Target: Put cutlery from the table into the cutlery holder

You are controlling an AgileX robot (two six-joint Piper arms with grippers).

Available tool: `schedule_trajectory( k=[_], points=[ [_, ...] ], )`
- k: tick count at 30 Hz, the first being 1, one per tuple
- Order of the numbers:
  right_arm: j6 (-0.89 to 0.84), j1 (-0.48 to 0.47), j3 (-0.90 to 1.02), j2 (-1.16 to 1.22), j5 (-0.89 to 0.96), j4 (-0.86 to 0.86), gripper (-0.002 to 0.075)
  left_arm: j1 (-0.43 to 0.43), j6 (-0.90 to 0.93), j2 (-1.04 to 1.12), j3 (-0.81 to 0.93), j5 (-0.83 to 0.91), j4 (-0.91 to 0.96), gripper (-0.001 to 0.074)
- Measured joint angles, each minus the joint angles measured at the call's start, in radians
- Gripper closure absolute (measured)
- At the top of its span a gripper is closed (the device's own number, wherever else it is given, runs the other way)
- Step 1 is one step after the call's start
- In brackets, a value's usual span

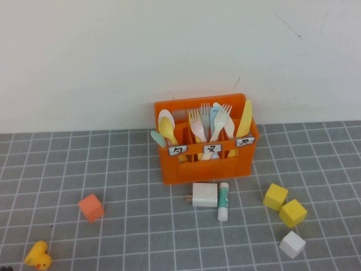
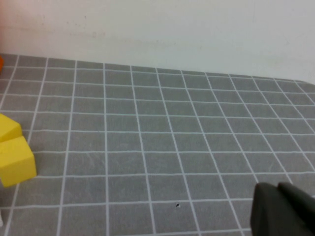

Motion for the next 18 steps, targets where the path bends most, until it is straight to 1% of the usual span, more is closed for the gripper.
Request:
schedule_trajectory(
  k=[18],
  points=[
    [0.0,0.0,0.0,0.0,-0.004,0.002,0.0728,0.0,0.014,0.0,0.0,0.004,0.003,0.0736]
  ],
)
